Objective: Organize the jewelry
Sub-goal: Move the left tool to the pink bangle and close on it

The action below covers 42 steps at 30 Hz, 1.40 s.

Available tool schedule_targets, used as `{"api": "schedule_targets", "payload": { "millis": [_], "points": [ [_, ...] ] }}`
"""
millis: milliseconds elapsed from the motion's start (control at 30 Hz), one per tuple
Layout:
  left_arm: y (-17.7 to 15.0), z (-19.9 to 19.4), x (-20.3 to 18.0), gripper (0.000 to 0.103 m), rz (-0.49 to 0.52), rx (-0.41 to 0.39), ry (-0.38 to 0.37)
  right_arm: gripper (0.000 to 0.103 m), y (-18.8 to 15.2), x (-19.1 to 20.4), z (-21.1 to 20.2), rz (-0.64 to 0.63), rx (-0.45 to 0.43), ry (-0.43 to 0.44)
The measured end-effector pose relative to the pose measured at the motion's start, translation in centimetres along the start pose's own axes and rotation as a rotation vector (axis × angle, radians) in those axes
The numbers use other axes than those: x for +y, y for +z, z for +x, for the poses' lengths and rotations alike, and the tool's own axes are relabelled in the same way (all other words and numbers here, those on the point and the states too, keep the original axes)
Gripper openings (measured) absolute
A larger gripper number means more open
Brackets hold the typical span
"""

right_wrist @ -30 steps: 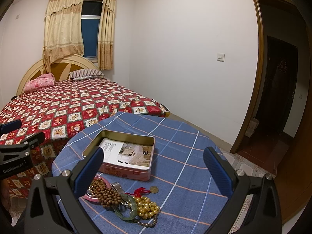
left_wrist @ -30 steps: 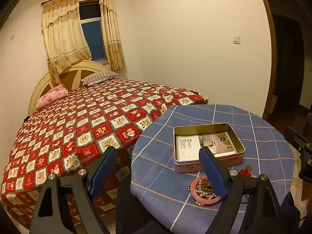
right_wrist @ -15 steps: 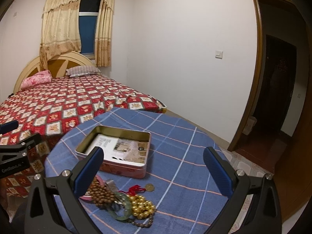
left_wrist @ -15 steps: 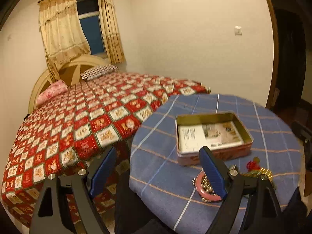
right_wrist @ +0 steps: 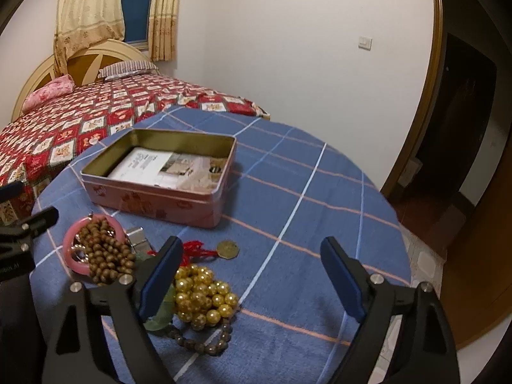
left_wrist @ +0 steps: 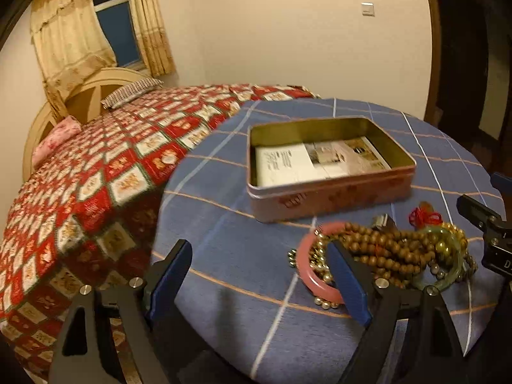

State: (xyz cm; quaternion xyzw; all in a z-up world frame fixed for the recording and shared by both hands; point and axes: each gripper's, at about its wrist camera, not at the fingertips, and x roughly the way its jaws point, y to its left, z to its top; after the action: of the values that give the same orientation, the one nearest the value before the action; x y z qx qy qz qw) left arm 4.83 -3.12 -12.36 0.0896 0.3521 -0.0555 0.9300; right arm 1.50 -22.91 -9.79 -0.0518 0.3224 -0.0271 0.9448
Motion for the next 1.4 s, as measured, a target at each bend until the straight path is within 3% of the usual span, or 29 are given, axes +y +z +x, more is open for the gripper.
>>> {"api": "schedule_targets", "payload": {
  "millis": [200, 267, 300, 333, 400, 567, 767, 800, 900, 967, 1133, 1233, 1267, 1300, 1333, 1367, 1400],
  "points": [
    [-0.6, 2.4, -0.6, 0.059, -0.004, 0.067, -0.060, 0.089, -0.6, 0.0, 0.6, 0.005, 0.010, -0.001],
    [-0.8, 2.8, -0.6, 0.057, -0.016, 0.065, -0.083, 0.089, -0.5, 0.1, 0.7, 0.004, 0.009, 0.000],
    [-0.8, 2.9, -0.6, 0.051, -0.022, 0.066, -0.096, 0.089, -0.6, 0.1, 0.7, 0.003, 0.008, 0.000],
    [-0.7, 2.8, -0.6, 0.033, -0.026, 0.064, -0.108, 0.089, -0.6, 0.1, 0.7, 0.003, 0.007, 0.000],
    [-0.8, 2.7, -0.8, 0.011, -0.022, 0.066, -0.137, 0.089, -0.6, 0.0, 0.7, 0.005, 0.007, 0.001],
    [-0.8, 2.0, -0.7, 0.008, -0.023, 0.047, -0.166, 0.089, -0.4, -0.2, 1.1, 0.016, 0.008, -0.006],
    [0.3, -0.5, 0.2, 0.008, -0.041, -0.044, -0.160, 0.089, -0.3, -0.4, 1.2, 0.015, 0.010, -0.015],
    [0.6, -1.0, 0.2, 0.000, -0.039, -0.065, -0.152, 0.089, -0.3, -0.6, 1.3, 0.018, 0.010, -0.017],
    [1.4, -2.3, 0.6, 0.000, -0.039, -0.122, -0.137, 0.089, -0.3, -1.2, 1.3, 0.026, 0.010, -0.018],
    [1.6, -2.6, 0.6, 0.000, -0.025, -0.135, -0.137, 0.083, -0.3, -1.6, 1.3, 0.030, 0.011, -0.018],
    [1.0, -1.2, 0.7, 0.000, -0.034, -0.089, -0.147, 0.080, -0.4, -2.2, 1.7, 0.041, 0.030, -0.009],
    [0.8, 0.1, 1.4, 0.004, -0.065, -0.041, -0.100, 0.080, -0.5, -2.4, 1.5, 0.052, 0.031, 0.004],
    [0.8, 0.4, 1.5, 0.009, -0.075, -0.027, -0.098, 0.080, -0.5, -2.4, 1.4, 0.057, 0.032, 0.020],
    [0.6, 0.9, 1.7, 0.031, -0.091, -0.009, -0.103, 0.080, -0.5, -2.3, 1.3, 0.060, 0.032, 0.043],
    [0.5, 1.1, 1.8, 0.060, -0.103, -0.002, -0.108, 0.080, -0.5, -2.1, 1.3, 0.058, 0.028, 0.055],
    [0.3, 1.2, 1.9, 0.070, -0.120, -0.005, -0.112, 0.080, -0.4, -1.8, 1.2, 0.051, 0.023, 0.061],
    [0.1, 1.1, 1.9, 0.074, -0.127, -0.018, -0.115, 0.080, -0.5, -1.4, 1.1, 0.037, 0.019, 0.061]
  ]
}}
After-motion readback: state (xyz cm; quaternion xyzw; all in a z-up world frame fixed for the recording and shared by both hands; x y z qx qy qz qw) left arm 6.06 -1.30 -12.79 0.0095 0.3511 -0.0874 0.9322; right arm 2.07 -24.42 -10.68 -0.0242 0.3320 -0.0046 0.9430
